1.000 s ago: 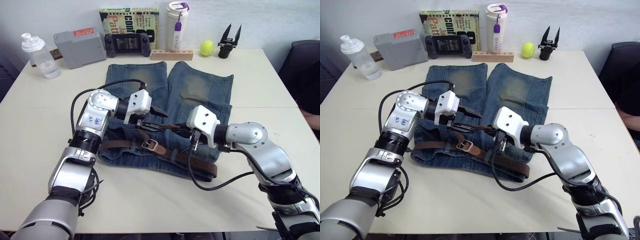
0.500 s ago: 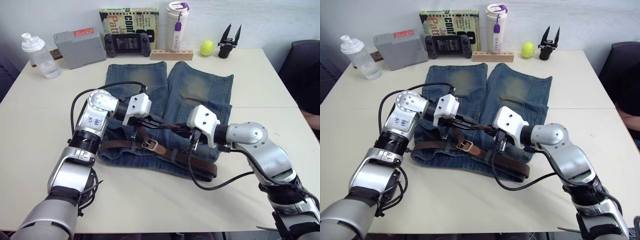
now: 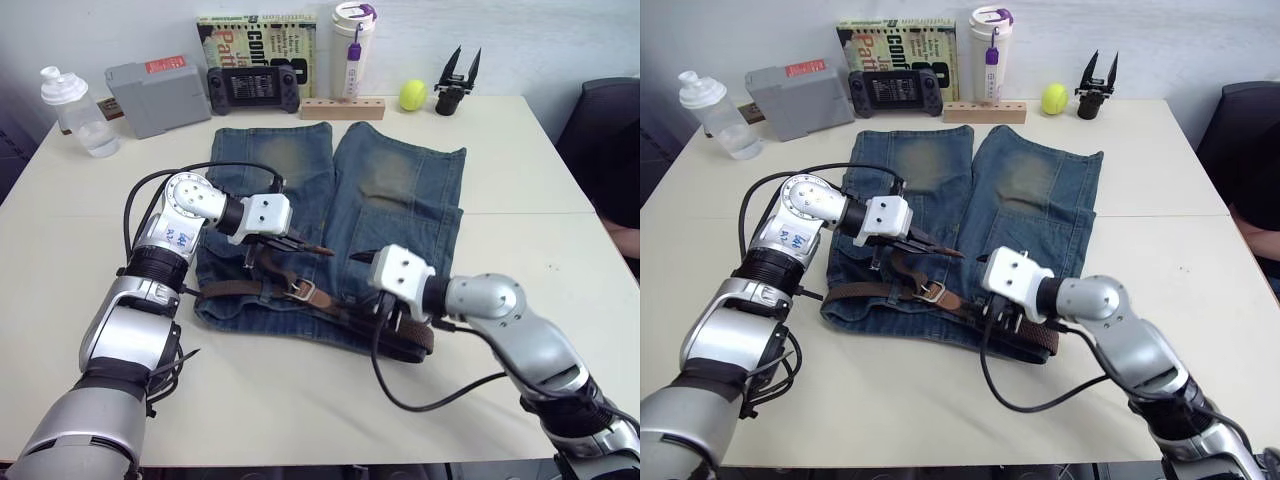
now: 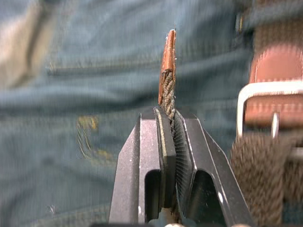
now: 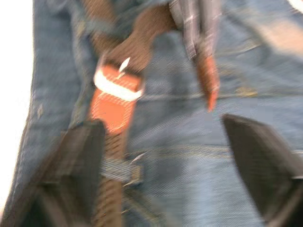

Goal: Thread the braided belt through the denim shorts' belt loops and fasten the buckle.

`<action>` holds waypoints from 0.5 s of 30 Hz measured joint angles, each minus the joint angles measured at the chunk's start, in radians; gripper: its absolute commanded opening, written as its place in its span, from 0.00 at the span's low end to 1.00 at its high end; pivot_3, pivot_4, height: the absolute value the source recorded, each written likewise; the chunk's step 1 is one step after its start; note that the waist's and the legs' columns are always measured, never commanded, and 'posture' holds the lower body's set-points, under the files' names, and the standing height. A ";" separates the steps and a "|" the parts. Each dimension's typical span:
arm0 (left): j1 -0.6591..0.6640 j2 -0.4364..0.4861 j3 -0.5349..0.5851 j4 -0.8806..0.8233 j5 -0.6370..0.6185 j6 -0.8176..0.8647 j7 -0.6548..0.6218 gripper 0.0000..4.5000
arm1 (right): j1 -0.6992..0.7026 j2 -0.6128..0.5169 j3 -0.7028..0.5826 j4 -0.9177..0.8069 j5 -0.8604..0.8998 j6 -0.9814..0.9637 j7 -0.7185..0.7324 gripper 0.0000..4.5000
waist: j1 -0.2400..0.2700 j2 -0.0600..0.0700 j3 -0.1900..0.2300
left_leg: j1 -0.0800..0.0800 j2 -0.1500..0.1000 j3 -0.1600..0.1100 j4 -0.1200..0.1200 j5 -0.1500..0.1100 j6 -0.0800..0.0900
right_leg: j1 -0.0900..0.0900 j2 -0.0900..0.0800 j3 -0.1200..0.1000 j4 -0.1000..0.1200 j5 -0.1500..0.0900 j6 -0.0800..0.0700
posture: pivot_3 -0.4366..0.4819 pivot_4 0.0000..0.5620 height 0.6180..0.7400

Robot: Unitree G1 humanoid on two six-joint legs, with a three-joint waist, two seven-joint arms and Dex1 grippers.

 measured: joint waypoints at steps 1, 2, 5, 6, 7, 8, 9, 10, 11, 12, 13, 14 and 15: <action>-0.008 0.000 -0.005 0.027 0.012 -0.025 0.007 0.00 | 0.014 0.018 0.032 0.000 -0.034 -0.020 -0.017 0.98 | 0.000 0.000 0.000 | 0.000 0.000 0.000 0.000 0.000 0.000 | 0.000 0.000 0.000 0.000 0.000 0.000 | 0.48 0.27 0.78; -0.012 -0.001 -0.006 0.037 0.017 -0.037 0.008 0.00 | 0.019 0.030 0.051 0.000 -0.047 -0.028 -0.025 0.98 | 0.000 0.000 0.000 | 0.000 0.000 0.000 0.000 0.000 0.000 | 0.000 0.000 0.000 0.000 0.000 0.000 | 0.48 0.27 0.78; -0.032 -0.010 -0.007 0.076 0.027 -0.063 0.006 0.00 | 0.022 0.074 0.103 0.000 -0.093 -0.047 -0.048 0.98 | 0.000 0.000 0.000 | 0.000 0.000 0.000 0.000 0.000 0.000 | 0.000 0.000 0.000 0.001 0.000 0.000 | 0.48 0.27 0.78; -0.037 -0.014 -0.007 0.086 0.028 -0.067 0.005 0.00 | 0.022 0.083 0.112 0.002 -0.106 -0.050 -0.055 0.98 | 0.000 0.000 0.000 | 0.000 0.000 0.000 0.000 0.000 0.000 | 0.000 0.000 0.000 0.001 0.000 0.000 | 0.48 0.27 0.78; -0.043 -0.017 -0.007 0.098 0.029 -0.072 0.003 0.00 | 0.021 0.096 0.124 0.009 -0.127 -0.055 -0.068 0.98 | 0.000 0.000 0.000 | 0.000 0.000 0.000 0.001 0.000 0.000 | 0.000 0.000 0.000 0.001 0.000 0.000 | 0.48 0.27 0.78; -0.044 -0.018 -0.007 0.103 0.029 -0.073 -0.001 0.00 | 0.021 0.102 0.133 0.020 -0.152 -0.066 -0.082 0.98 | 0.000 0.000 0.000 | 0.000 0.000 0.000 0.001 0.000 0.000 | 0.000 0.000 0.000 0.001 0.000 0.000 | 0.48 0.27 0.78; -0.044 -0.020 -0.006 0.105 0.028 -0.072 -0.009 0.00 | 0.019 0.101 0.148 0.041 -0.197 -0.086 -0.104 0.98 | 0.000 -0.001 0.000 | 0.000 0.000 0.000 0.001 0.000 0.000 | 0.000 0.000 0.000 0.001 0.000 0.000 | 0.48 0.27 0.78; -0.045 -0.022 -0.005 0.106 0.027 -0.071 -0.016 0.00 | 0.017 0.100 0.155 0.059 -0.226 -0.098 -0.117 0.98 | -0.001 -0.001 0.000 | 0.000 0.000 0.000 0.001 0.000 0.000 | 0.000 0.000 0.000 0.001 0.000 0.000 | 0.48 0.27 0.78; -0.045 -0.023 -0.005 0.106 0.027 -0.071 -0.019 0.00 | 0.017 0.100 0.157 0.062 -0.237 -0.110 -0.121 0.98 | -0.001 -0.001 0.000 | 0.000 0.000 0.000 0.001 0.000 0.000 | 0.000 0.000 0.000 0.001 0.000 0.000 | 0.48 0.27 0.78; -0.045 -0.022 -0.005 0.109 0.027 -0.072 -0.024 0.00 | 0.017 0.103 0.161 0.065 -0.266 -0.133 -0.137 0.98 | -0.001 -0.001 -0.001 | 0.000 0.000 0.000 0.001 0.000 0.000 | 0.000 0.000 0.000 0.001 0.000 0.000 | 0.48 0.27 0.78; -0.046 -0.021 -0.005 0.111 0.029 -0.076 -0.026 0.00 | 0.015 0.106 0.160 0.073 -0.288 -0.149 -0.152 0.98 | -0.001 -0.001 -0.001 | 0.000 0.000 0.000 0.001 0.000 0.000 | 0.000 0.000 0.000 0.002 0.000 0.000 | 0.48 0.27 0.78; -0.047 -0.019 -0.005 0.117 0.032 -0.082 -0.025 0.00 | 0.014 0.109 0.160 0.082 -0.308 -0.161 -0.164 0.98 | -0.002 -0.001 -0.001 | 0.000 0.000 0.000 0.001 0.000 0.000 | 0.000 0.000 0.001 0.002 0.000 0.000 | 0.48 0.27 0.78; -0.047 -0.013 -0.005 0.127 0.035 -0.090 -0.025 0.00 | 0.014 0.112 0.160 0.090 -0.325 -0.170 -0.173 0.98 | -0.003 -0.001 -0.001 | 0.001 0.000 0.001 0.001 0.000 0.000 | 0.000 0.000 0.001 0.002 0.000 0.000 | 0.48 0.27 0.78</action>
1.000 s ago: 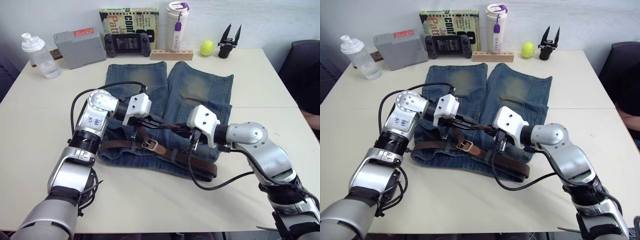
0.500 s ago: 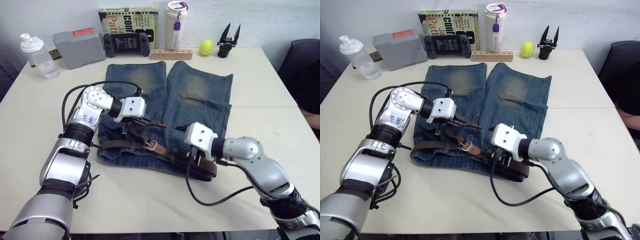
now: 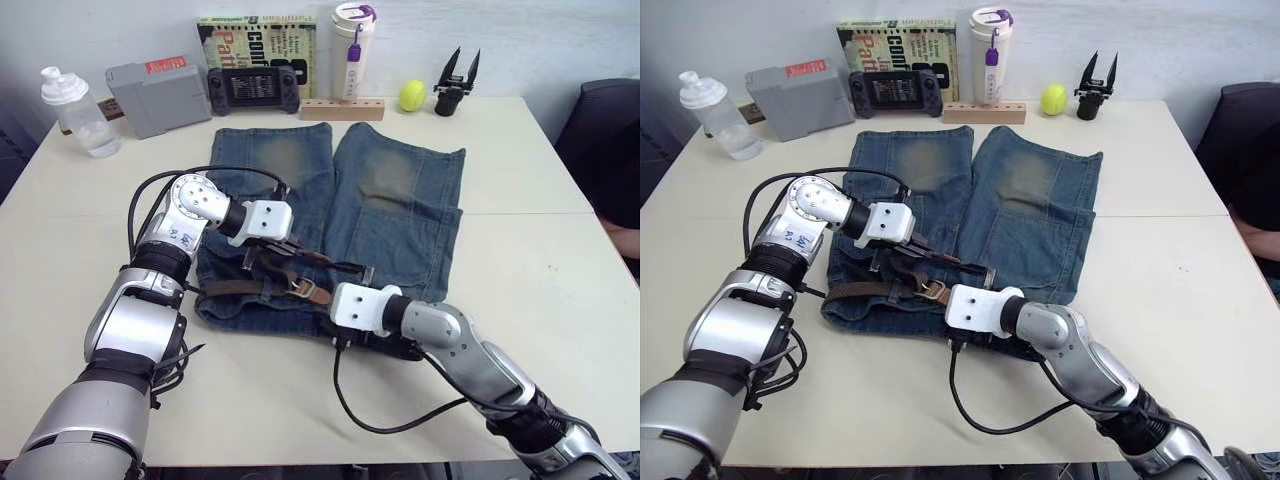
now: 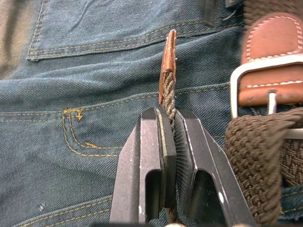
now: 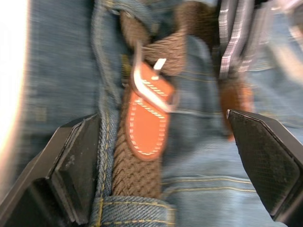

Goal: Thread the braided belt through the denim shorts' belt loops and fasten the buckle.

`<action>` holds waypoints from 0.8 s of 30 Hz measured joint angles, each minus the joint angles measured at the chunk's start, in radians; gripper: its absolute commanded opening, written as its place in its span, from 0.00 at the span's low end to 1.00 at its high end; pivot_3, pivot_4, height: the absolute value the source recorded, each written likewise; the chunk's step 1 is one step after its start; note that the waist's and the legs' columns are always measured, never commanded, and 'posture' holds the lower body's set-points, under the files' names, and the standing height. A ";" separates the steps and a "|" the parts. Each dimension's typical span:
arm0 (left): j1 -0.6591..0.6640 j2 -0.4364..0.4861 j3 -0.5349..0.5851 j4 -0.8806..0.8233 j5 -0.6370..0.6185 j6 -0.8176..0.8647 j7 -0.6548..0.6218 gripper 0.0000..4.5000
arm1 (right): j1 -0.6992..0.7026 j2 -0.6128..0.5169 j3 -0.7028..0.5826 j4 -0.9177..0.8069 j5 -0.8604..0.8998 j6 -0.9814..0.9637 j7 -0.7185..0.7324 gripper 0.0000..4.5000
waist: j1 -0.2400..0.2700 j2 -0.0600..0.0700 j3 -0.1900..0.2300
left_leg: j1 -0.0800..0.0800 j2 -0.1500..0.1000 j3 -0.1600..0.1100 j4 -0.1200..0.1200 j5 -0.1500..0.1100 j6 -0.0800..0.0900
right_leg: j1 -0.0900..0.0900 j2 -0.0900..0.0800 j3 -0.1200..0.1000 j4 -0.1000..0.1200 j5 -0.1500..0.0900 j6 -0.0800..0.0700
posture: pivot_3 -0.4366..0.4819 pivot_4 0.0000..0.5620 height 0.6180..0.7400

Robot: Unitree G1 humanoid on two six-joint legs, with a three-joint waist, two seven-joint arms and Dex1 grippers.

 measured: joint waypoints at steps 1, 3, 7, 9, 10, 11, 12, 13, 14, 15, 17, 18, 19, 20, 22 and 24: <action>0.000 0.007 0.000 0.009 0.002 -0.004 0.000 0.00 | 0.000 0.001 0.000 0.005 -0.014 -0.006 -0.005 0.98 | 0.000 0.000 0.000 | 0.000 0.000 0.000 0.000 0.000 0.000 | 0.000 0.000 0.000 0.000 0.000 0.000 | 0.48 0.27 0.78; 0.000 0.022 0.000 0.016 0.003 -0.010 0.002 0.00 | 0.001 0.012 -0.003 0.008 -0.030 -0.008 -0.010 0.98 | 0.000 0.000 0.000 | 0.000 0.000 0.000 0.000 0.000 0.000 | 0.000 0.000 0.000 0.000 0.000 0.000 | 0.48 0.27 0.78; -0.001 0.033 0.002 0.018 0.003 -0.014 0.004 0.00 | 0.005 0.049 -0.013 0.008 -0.035 -0.005 -0.011 0.82 | 0.001 0.000 0.000 | 0.000 0.000 0.000 0.000 0.000 0.000 | 0.000 0.000 0.000 0.001 0.000 0.000 | 0.48 0.27 0.78; -0.001 0.036 0.006 0.020 0.003 -0.014 0.006 0.00 | 0.012 0.061 -0.014 0.008 -0.033 -0.001 -0.011 0.59 | 0.001 0.000 0.000 | 0.000 0.000 0.000 0.000 0.000 0.000 | 0.000 0.000 0.000 0.001 0.000 0.000 | 0.48 0.27 0.78; -0.003 0.037 0.009 0.021 0.003 -0.014 0.008 0.00 | 0.017 0.066 -0.016 0.008 -0.032 0.002 -0.010 0.51 | 0.001 0.000 0.000 | 0.000 0.000 0.000 0.000 0.000 0.000 | 0.000 0.000 0.000 0.001 0.000 0.000 | 0.48 0.27 0.78; -0.008 0.039 0.010 0.024 0.003 -0.014 0.008 0.00 | 0.024 0.072 -0.019 0.008 -0.031 0.007 -0.010 0.40 | 0.001 0.000 0.000 | 0.000 0.000 0.000 0.001 0.000 0.000 | 0.000 0.000 0.000 0.001 0.000 0.000 | 0.48 0.27 0.78; -0.016 0.040 0.012 0.028 0.002 -0.013 0.007 0.00 | 0.030 0.079 -0.024 0.008 -0.028 0.014 -0.010 0.27 | 0.001 0.000 0.000 | 0.000 0.000 0.000 0.001 0.000 0.000 | 0.000 0.000 0.000 0.001 0.000 0.000 | 0.48 0.27 0.78; -0.024 0.041 0.014 0.029 0.001 -0.013 0.007 0.00 | 0.033 0.083 -0.027 0.008 -0.024 0.018 -0.010 0.19 | 0.001 0.000 0.000 | 0.000 0.000 0.000 0.001 0.000 0.000 | 0.000 0.000 0.000 0.001 0.000 0.000 | 0.48 0.27 0.78; -0.026 0.041 0.026 0.025 -0.011 -0.012 -0.009 0.00 | 0.037 0.092 -0.035 0.008 -0.021 0.027 -0.010 0.08 | 0.001 -0.001 0.000 | 0.000 0.000 0.000 0.001 0.000 0.000 | 0.000 0.000 0.000 0.001 0.000 0.000 | 0.48 0.27 0.78; -0.026 0.043 0.034 0.019 -0.023 -0.013 -0.028 0.00 | 0.038 0.103 -0.045 0.008 -0.020 0.037 -0.012 0.00 | 0.000 -0.001 0.000 | 0.000 0.000 0.000 0.001 0.000 0.000 | 0.000 0.001 0.000 0.001 0.000 0.000 | 0.48 0.27 0.78; -0.021 0.044 0.039 0.011 -0.039 -0.019 -0.060 0.00 | 0.039 0.113 -0.050 0.008 -0.019 0.044 -0.017 0.00 | 0.000 -0.001 0.000 | 0.000 0.000 0.000 0.001 0.000 0.000 | 0.000 0.001 0.000 0.001 0.000 0.000 | 0.48 0.27 0.78; -0.015 0.052 0.040 0.011 -0.041 -0.021 -0.083 0.00 | 0.043 0.127 -0.058 0.008 -0.020 0.050 -0.032 0.00 | -0.001 -0.001 0.000 | 0.000 0.000 0.000 0.001 0.000 0.000 | 0.000 0.001 0.000 0.001 0.000 0.000 | 0.48 0.27 0.78; -0.011 0.060 0.040 0.013 -0.041 -0.021 -0.094 0.00 | 0.044 0.135 -0.064 0.008 -0.020 0.055 -0.043 0.00 | -0.001 -0.001 0.000 | 0.000 0.000 0.000 0.001 0.000 0.000 | -0.001 0.001 0.000 0.002 0.000 0.000 | 0.48 0.27 0.78; -0.011 0.065 0.041 0.013 -0.042 -0.021 -0.098 0.00 | 0.044 0.137 -0.069 0.008 -0.021 0.058 -0.049 0.00 | 0.000 -0.001 0.000 | 0.000 0.000 0.000 0.001 0.000 0.000 | -0.001 0.001 0.000 0.002 0.000 0.000 | 0.48 0.27 0.78; -0.012 0.076 0.046 0.013 -0.042 -0.019 -0.107 0.00 | 0.044 0.143 -0.082 0.008 -0.027 0.059 -0.070 0.00 | 0.000 -0.001 0.000 | 0.000 0.000 0.000 0.001 0.000 0.000 | -0.001 0.001 0.000 0.002 0.000 0.000 | 0.48 0.27 0.78; -0.015 0.080 0.050 0.013 -0.043 -0.018 -0.117 0.00 | 0.045 0.154 -0.082 0.008 -0.041 0.059 -0.095 0.00 | 0.002 -0.001 0.000 | 0.000 0.000 0.000 0.002 0.000 0.000 | 0.000 0.001 0.000 0.002 0.000 0.000 | 0.48 0.27 0.78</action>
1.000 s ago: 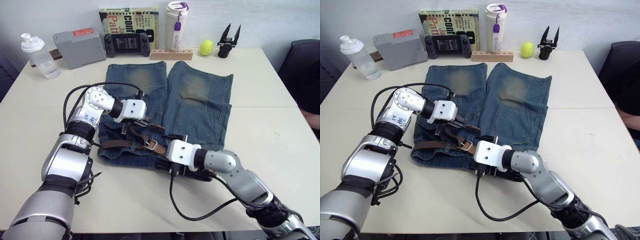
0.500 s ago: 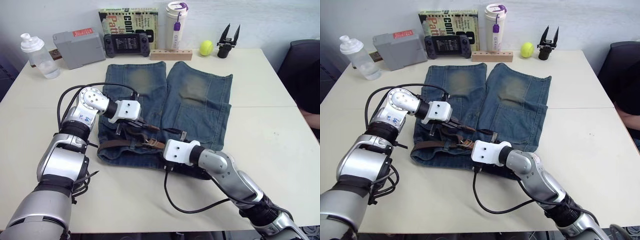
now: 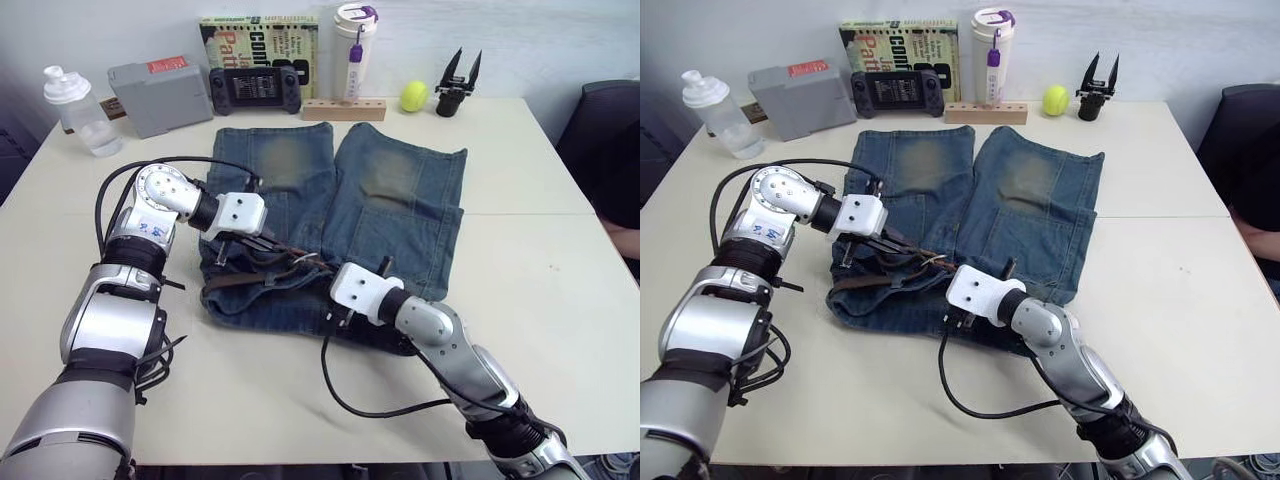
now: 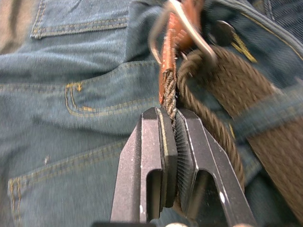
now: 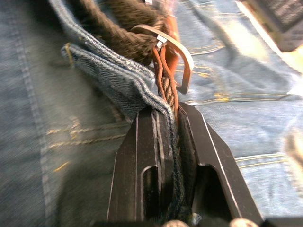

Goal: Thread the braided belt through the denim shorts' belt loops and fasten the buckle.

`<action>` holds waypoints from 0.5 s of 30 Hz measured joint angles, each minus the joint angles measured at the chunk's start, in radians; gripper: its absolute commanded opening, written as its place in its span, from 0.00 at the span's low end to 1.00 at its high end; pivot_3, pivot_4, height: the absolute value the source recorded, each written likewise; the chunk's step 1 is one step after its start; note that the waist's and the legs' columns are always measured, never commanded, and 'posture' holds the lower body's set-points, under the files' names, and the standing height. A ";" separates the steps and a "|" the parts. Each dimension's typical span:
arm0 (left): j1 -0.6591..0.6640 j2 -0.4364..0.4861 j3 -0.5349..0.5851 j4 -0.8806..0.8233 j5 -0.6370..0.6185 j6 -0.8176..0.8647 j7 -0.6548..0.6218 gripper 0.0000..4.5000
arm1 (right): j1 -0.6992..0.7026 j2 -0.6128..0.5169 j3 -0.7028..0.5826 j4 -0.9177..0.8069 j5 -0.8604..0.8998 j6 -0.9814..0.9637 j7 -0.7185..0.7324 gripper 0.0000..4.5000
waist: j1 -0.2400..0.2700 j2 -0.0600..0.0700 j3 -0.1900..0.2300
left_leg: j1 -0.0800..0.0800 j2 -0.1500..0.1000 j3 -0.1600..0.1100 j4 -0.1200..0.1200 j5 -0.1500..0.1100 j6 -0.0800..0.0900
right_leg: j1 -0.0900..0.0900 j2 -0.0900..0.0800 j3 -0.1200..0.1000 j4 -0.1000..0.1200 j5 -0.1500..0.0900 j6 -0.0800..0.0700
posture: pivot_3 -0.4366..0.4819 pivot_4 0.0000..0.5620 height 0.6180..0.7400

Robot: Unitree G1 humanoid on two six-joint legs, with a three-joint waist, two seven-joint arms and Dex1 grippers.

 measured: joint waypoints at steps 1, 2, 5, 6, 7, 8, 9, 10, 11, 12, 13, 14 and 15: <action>-0.002 0.002 0.000 0.000 0.000 0.000 -0.009 0.00 | 0.001 0.005 0.000 0.000 -0.004 0.000 -0.010 0.00 | 0.000 0.000 0.000 | 0.000 0.000 0.000 0.000 0.000 0.000 | 0.000 0.000 0.000 0.000 0.000 0.000 | 0.48 0.27 0.78; -0.002 0.002 0.000 0.000 0.000 0.000 -0.012 0.00 | 0.001 0.006 0.000 0.000 -0.005 0.000 -0.013 0.00 | 0.000 0.000 0.000 | 0.000 0.000 0.000 0.000 0.000 0.000 | 0.000 0.000 0.000 0.000 0.000 0.000 | 0.48 0.27 0.78; -0.006 0.003 0.000 0.000 0.000 0.000 -0.018 0.00 | 0.003 0.014 0.000 0.000 -0.018 -0.002 -0.028 0.00 | -0.001 0.000 0.000 | 0.000 0.000 0.000 0.000 0.000 0.000 | 0.000 0.000 0.000 0.000 0.000 0.000 | 0.48 0.27 0.78; -0.008 0.002 0.000 0.000 0.000 0.000 -0.018 0.00 | 0.003 0.014 0.000 0.000 -0.020 -0.002 -0.029 0.00 | -0.001 0.000 0.000 | 0.000 0.000 0.000 0.000 0.000 0.000 | 0.000 0.000 0.000 0.000 0.000 0.000 | 0.48 0.27 0.78; -0.009 0.001 0.000 0.000 0.000 0.000 -0.018 0.00 | 0.003 0.015 0.000 0.000 -0.021 -0.003 -0.031 0.00 | -0.001 0.000 0.000 | 0.000 0.000 0.000 0.000 0.000 0.000 | 0.000 0.000 0.000 0.000 0.000 0.000 | 0.48 0.27 0.78; -0.011 0.000 0.000 0.000 0.000 0.000 -0.017 0.00 | 0.003 0.016 0.000 0.000 -0.024 -0.003 -0.032 0.00 | -0.001 0.000 0.000 | 0.000 0.000 0.000 0.000 0.000 0.000 | 0.000 0.000 0.000 0.000 0.000 0.000 | 0.48 0.27 0.78; -0.013 -0.003 0.000 0.000 0.000 0.000 -0.017 0.00 | 0.002 0.016 0.000 0.000 -0.027 -0.003 -0.033 0.00 | -0.001 0.000 0.000 | 0.000 0.000 0.000 0.000 0.000 0.000 | 0.000 0.000 0.000 0.000 0.000 0.000 | 0.48 0.27 0.78; -0.014 -0.006 0.000 0.000 0.000 0.000 -0.017 0.00 | 0.003 0.017 0.000 0.001 -0.028 -0.003 -0.033 0.00 | -0.001 0.000 0.000 | 0.000 0.000 0.000 0.000 0.000 0.000 | 0.000 0.000 0.000 0.000 0.000 0.000 | 0.48 0.27 0.78; -0.014 -0.008 0.000 0.000 0.000 0.000 -0.017 0.00 | 0.003 0.017 0.000 0.001 -0.028 -0.003 -0.033 0.00 | -0.001 0.000 0.000 | 0.000 0.000 0.000 0.000 0.000 0.000 | 0.000 0.000 0.000 0.000 0.000 0.000 | 0.48 0.27 0.78; -0.014 -0.014 0.001 -0.001 -0.001 0.000 -0.017 0.00 | 0.003 0.017 0.000 0.003 -0.028 -0.003 -0.033 0.00 | -0.001 0.000 0.000 | 0.000 0.000 0.000 0.000 0.000 0.000 | 0.000 0.000 0.000 0.001 0.000 0.000 | 0.48 0.27 0.78; -0.014 -0.021 0.002 -0.001 -0.003 0.000 -0.016 0.00 | 0.002 0.017 0.000 0.004 -0.028 -0.003 -0.033 0.00 | 0.000 0.000 0.000 | 0.000 0.000 0.000 0.000 0.000 0.000 | 0.000 0.000 0.000 0.000 0.000 0.000 | 0.48 0.27 0.78; -0.014 -0.033 0.002 -0.003 -0.004 0.000 -0.015 0.00 | 0.003 0.017 0.000 0.006 -0.028 -0.003 -0.032 0.00 | 0.000 0.000 0.000 | 0.000 0.000 0.000 0.000 0.000 0.000 | 0.000 0.000 0.000 0.001 0.000 0.000 | 0.48 0.27 0.78; -0.014 -0.044 0.002 -0.004 -0.004 0.000 -0.012 0.00 | 0.003 0.017 0.000 0.008 -0.028 -0.005 -0.032 0.00 | 0.000 0.000 0.000 | 0.000 0.000 0.000 0.001 0.000 0.000 | 0.000 0.000 0.000 0.001 0.000 0.000 | 0.48 0.27 0.78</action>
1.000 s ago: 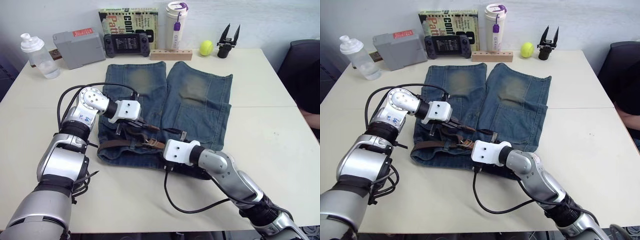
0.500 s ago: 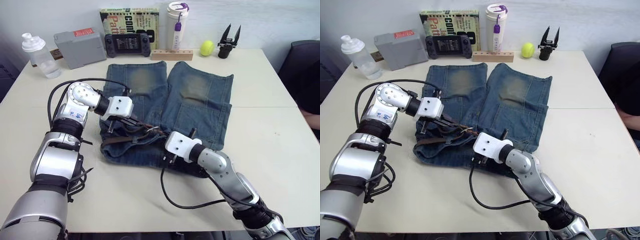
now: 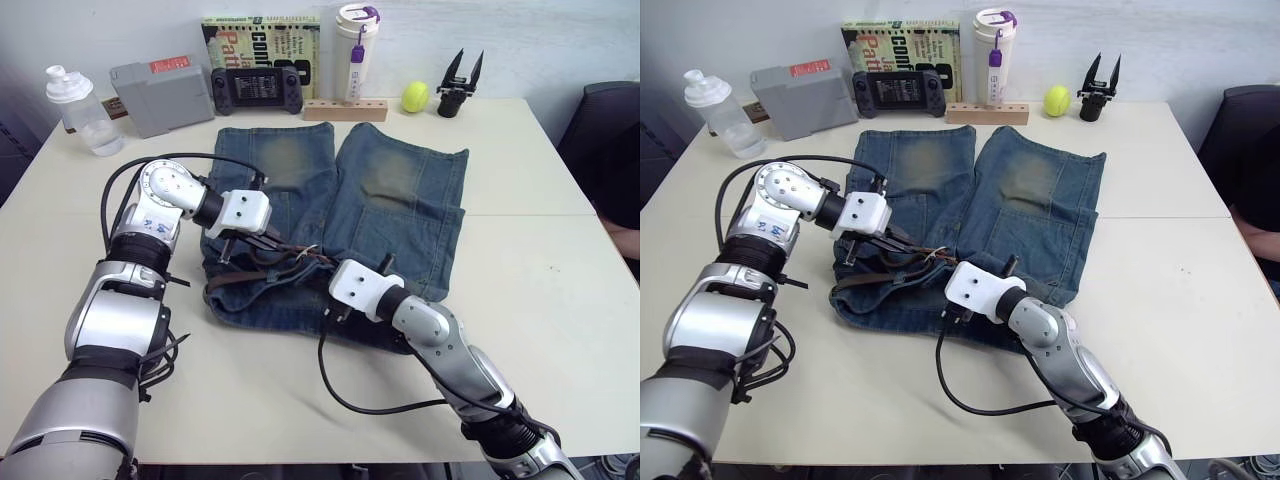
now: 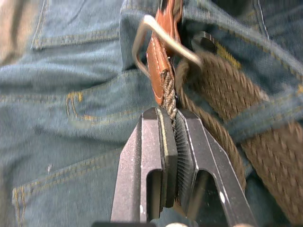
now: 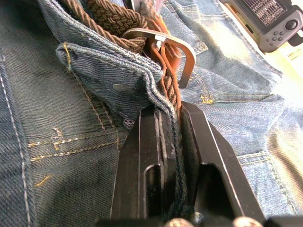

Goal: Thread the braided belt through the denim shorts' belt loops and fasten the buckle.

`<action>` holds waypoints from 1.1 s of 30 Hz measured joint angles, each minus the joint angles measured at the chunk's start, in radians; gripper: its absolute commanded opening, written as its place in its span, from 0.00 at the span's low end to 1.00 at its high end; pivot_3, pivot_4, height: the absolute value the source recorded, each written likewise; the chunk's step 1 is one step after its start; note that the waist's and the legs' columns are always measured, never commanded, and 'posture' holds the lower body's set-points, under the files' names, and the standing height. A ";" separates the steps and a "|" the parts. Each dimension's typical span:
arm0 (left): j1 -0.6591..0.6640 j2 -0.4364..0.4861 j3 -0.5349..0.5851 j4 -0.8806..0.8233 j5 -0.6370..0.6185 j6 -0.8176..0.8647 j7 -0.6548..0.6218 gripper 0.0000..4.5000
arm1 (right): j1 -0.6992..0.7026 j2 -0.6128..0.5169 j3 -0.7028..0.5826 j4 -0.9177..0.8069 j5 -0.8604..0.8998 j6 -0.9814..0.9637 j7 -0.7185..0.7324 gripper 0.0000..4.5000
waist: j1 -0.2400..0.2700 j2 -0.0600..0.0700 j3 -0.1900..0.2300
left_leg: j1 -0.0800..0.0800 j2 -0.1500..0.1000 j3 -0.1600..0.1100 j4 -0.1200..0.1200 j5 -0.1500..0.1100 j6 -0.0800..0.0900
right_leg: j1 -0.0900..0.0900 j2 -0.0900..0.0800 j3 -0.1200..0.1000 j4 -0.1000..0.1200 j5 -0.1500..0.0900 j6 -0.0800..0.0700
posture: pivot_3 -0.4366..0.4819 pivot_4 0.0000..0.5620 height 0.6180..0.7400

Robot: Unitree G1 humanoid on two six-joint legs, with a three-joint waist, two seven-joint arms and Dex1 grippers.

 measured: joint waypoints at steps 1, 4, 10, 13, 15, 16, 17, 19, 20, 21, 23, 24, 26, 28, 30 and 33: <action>0.001 -0.010 0.000 -0.003 0.000 0.000 0.004 0.00 | 0.000 0.000 0.001 0.000 0.000 -0.004 0.000 0.00 | -0.001 0.000 0.000 | 0.000 0.000 0.000 0.000 0.000 0.000 | 0.000 0.000 0.000 0.000 0.000 0.000 | 0.48 0.27 0.78; 0.001 -0.023 0.000 -0.009 0.000 0.001 0.011 0.00 | 0.000 0.002 0.001 0.002 0.000 -0.013 0.002 0.00 | -0.001 0.000 0.000 | 0.000 0.000 0.000 0.000 0.000 0.000 | 0.000 0.000 0.000 0.000 0.000 0.000 | 0.48 0.27 0.78; 0.033 -0.067 0.002 -0.055 -0.005 0.053 0.036 0.00 | 0.003 0.004 0.001 0.008 0.000 -0.015 0.010 0.00 | -0.001 0.000 0.000 | 0.000 0.000 0.000 0.000 0.000 0.000 | 0.000 0.000 0.000 0.000 0.000 0.000 | 0.48 0.27 0.78; 0.064 -0.093 0.011 -0.092 -0.007 0.137 0.062 0.00 | 0.015 0.003 0.001 0.009 0.001 -0.016 0.011 0.00 | -0.001 0.000 0.000 | 0.000 0.000 0.000 0.001 0.000 0.000 | 0.000 0.000 0.000 0.001 0.000 0.000 | 0.48 0.27 0.78; 0.088 -0.111 0.027 -0.125 -0.014 0.224 0.084 0.00 | 0.020 0.001 -0.007 0.010 0.001 -0.016 0.012 0.00 | 0.000 0.000 0.000 | 0.000 0.000 0.000 0.001 0.000 0.000 | 0.000 0.000 0.000 0.001 0.000 0.000 | 0.48 0.27 0.78; 0.098 -0.116 0.034 -0.140 -0.019 0.258 0.091 0.00 | 0.021 0.001 -0.011 0.010 0.001 -0.016 0.013 0.00 | 0.000 0.000 0.000 | 0.000 0.000 0.000 0.001 0.000 0.000 | 0.000 0.000 0.000 0.001 0.000 0.000 | 0.48 0.27 0.78; 0.113 -0.119 0.038 -0.168 -0.023 0.294 0.098 0.00 | 0.023 0.001 -0.017 0.010 0.005 -0.015 0.019 0.00 | -0.001 0.000 0.000 | 0.000 0.000 0.000 0.001 0.000 0.000 | 0.000 0.000 0.001 0.001 0.000 0.000 | 0.48 0.27 0.78; 0.137 -0.121 0.038 -0.222 -0.024 0.348 0.106 0.00 | 0.030 0.005 -0.040 0.009 0.041 -0.009 0.041 0.00 | 0.000 0.000 0.000 | 0.000 0.000 0.000 0.001 0.000 0.000 | 0.000 0.000 0.001 0.002 0.000 0.000 | 0.48 0.27 0.78; 0.144 -0.121 0.038 -0.237 -0.024 0.358 0.108 0.00 | 0.033 0.007 -0.045 0.008 0.051 -0.008 0.048 0.11 | 0.000 0.000 0.000 | 0.000 0.000 0.000 0.001 0.000 0.000 | 0.000 0.000 0.001 0.002 0.000 0.000 | 0.48 0.27 0.78; 0.153 -0.121 0.038 -0.253 -0.024 0.374 0.109 0.00 | 0.038 0.012 -0.058 0.007 0.072 -0.002 0.056 0.22 | 0.000 0.000 0.000 | 0.000 0.000 0.000 0.001 0.000 0.000 | 0.000 0.000 0.001 0.002 0.000 0.000 | 0.48 0.27 0.78; 0.162 -0.132 0.034 -0.284 -0.029 0.389 0.106 0.00 | 0.042 0.033 -0.072 0.003 0.116 0.012 0.073 0.42 | 0.001 0.000 0.000 | 0.000 0.000 -0.001 0.001 0.000 0.000 | 0.001 0.000 0.001 0.002 0.000 0.000 | 0.48 0.27 0.78; 0.162 -0.134 0.034 -0.291 -0.030 0.393 0.107 0.00 | 0.051 0.042 -0.077 -0.009 0.135 0.021 0.080 0.52 | 0.002 0.000 0.000 | 0.000 0.000 -0.001 0.002 0.000 0.000 | 0.001 0.000 0.001 0.001 0.000 0.000 | 0.48 0.27 0.78; 0.167 -0.133 0.032 -0.311 -0.031 0.394 0.107 0.00 | 0.078 0.052 -0.091 -0.032 0.177 0.034 0.088 0.71 | 0.001 0.000 0.000 | 0.000 0.000 -0.001 0.001 0.000 0.000 | 0.001 0.000 0.002 0.002 0.000 0.000 | 0.48 0.27 0.78; 0.176 -0.132 0.027 -0.322 -0.032 0.399 0.107 0.00 | 0.111 0.051 -0.131 -0.077 0.254 0.065 0.117 0.93 | 0.001 0.000 0.000 | 0.000 0.000 -0.001 0.001 0.000 0.000 | 0.001 0.000 0.002 0.001 0.000 0.000 | 0.48 0.27 0.78; 0.201 -0.116 0.009 -0.337 -0.032 0.400 0.097 0.00 | 0.128 0.040 -0.220 -0.145 0.359 0.129 0.148 0.99 | 0.001 0.000 0.000 | 0.000 0.000 -0.001 0.001 0.000 0.000 | 0.001 0.000 0.003 0.001 0.000 0.000 | 0.48 0.27 0.78; 0.226 -0.104 -0.003 -0.360 -0.035 0.398 0.091 0.00 | 0.129 -0.025 -0.408 -0.263 0.524 0.263 0.191 0.99 | 0.002 -0.002 -0.002 | 0.001 0.000 -0.003 0.001 0.000 0.000 | 0.003 0.000 0.006 0.000 0.000 0.000 | 0.48 0.27 0.78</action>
